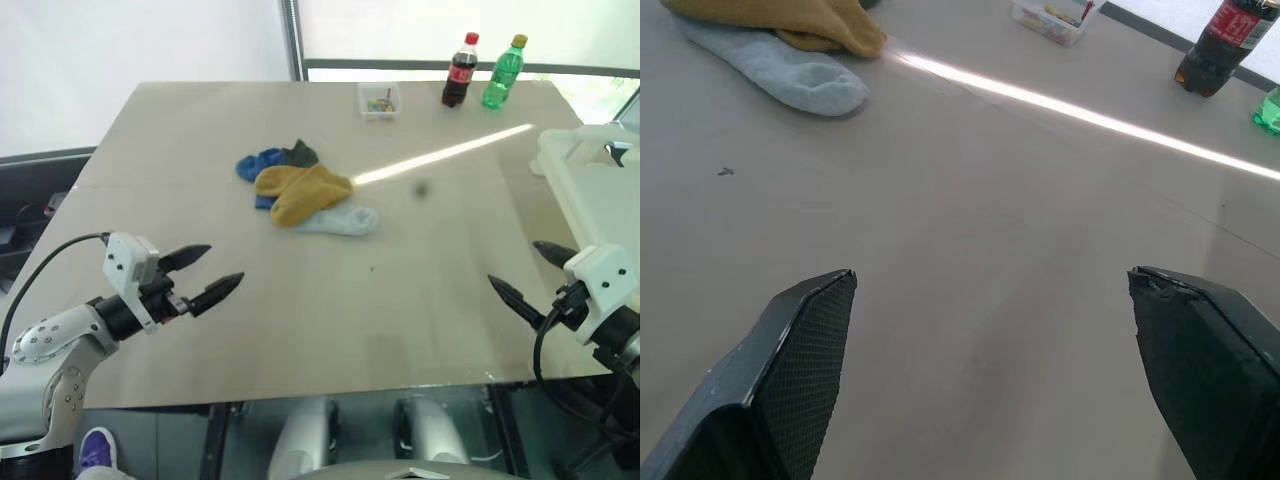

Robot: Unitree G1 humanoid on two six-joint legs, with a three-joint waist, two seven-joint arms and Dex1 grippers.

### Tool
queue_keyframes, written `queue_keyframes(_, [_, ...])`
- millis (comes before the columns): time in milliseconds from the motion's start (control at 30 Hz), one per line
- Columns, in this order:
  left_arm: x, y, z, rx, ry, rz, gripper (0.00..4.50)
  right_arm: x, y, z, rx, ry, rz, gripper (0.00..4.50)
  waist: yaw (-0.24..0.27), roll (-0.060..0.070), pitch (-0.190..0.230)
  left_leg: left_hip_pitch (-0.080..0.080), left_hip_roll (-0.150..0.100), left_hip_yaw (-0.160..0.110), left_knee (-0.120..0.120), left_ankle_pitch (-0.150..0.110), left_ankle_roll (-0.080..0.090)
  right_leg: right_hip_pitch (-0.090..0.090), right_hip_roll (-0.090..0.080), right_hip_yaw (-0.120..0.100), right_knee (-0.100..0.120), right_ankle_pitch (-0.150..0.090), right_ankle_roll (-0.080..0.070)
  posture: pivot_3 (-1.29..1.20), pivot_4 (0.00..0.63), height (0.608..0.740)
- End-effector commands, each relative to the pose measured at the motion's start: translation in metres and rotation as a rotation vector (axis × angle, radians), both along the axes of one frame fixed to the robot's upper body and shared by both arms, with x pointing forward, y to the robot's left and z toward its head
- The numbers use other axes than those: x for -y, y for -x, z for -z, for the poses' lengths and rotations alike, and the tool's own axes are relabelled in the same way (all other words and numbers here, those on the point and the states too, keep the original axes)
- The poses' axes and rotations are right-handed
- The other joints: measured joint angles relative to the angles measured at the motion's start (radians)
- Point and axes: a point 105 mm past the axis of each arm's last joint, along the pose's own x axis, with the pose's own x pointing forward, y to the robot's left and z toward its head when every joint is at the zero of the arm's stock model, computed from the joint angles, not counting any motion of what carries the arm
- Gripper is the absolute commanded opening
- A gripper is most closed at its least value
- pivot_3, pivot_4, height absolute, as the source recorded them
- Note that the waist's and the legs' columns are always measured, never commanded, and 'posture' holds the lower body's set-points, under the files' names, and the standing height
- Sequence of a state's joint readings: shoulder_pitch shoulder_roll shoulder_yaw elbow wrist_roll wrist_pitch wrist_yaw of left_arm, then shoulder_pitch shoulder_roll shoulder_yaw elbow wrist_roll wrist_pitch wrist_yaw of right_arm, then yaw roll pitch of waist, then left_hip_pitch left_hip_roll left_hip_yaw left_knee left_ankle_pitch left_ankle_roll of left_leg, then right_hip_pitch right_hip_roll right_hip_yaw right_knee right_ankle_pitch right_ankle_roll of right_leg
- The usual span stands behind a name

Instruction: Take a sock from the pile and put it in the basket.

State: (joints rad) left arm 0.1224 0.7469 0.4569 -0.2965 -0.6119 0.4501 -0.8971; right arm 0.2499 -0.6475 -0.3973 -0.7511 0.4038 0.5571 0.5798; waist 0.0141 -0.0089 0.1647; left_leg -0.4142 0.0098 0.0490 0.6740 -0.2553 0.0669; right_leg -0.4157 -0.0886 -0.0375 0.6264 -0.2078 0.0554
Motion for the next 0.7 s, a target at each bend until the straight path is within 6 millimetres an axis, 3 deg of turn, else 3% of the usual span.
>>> queue_keyframes(33, [0.004,0.003,-0.012,0.060,0.001,-0.003,4.50,-0.010,-0.001,-0.009,0.047,0.012,-0.035,4.47,0.000,0.000,0.000,0.000,0.000,0.000,0.000,0.000,0.000,0.000,0.000,0.000,0.000,0.000,0.000,0.00,0.150,0.732])
queue_keyframes(367, [0.026,-0.003,-0.018,0.104,0.064,-0.033,4.50,-0.041,-0.029,-0.006,0.022,-0.054,-0.091,4.47,0.000,-0.001,0.000,0.000,0.000,0.000,0.000,0.000,0.000,0.000,0.000,0.000,0.000,0.000,0.000,0.00,0.150,0.732])
queue_keyframes(533, [0.048,-0.015,-0.021,0.147,0.094,-0.032,4.50,-0.078,-0.063,-0.008,0.054,-0.062,-0.165,4.47,-0.002,-0.001,0.000,0.000,0.000,0.000,0.001,0.000,0.000,0.000,0.001,0.000,0.001,0.000,0.000,0.00,0.150,0.732])
queue_keyframes(700, [0.066,-0.018,-0.020,0.186,0.123,-0.011,4.50,-0.120,-0.121,0.005,0.066,-0.051,-0.215,4.47,-0.015,-0.001,0.000,0.000,-0.001,0.000,0.001,0.003,-0.004,0.000,0.003,0.001,0.001,0.001,-0.001,0.00,0.150,0.732])
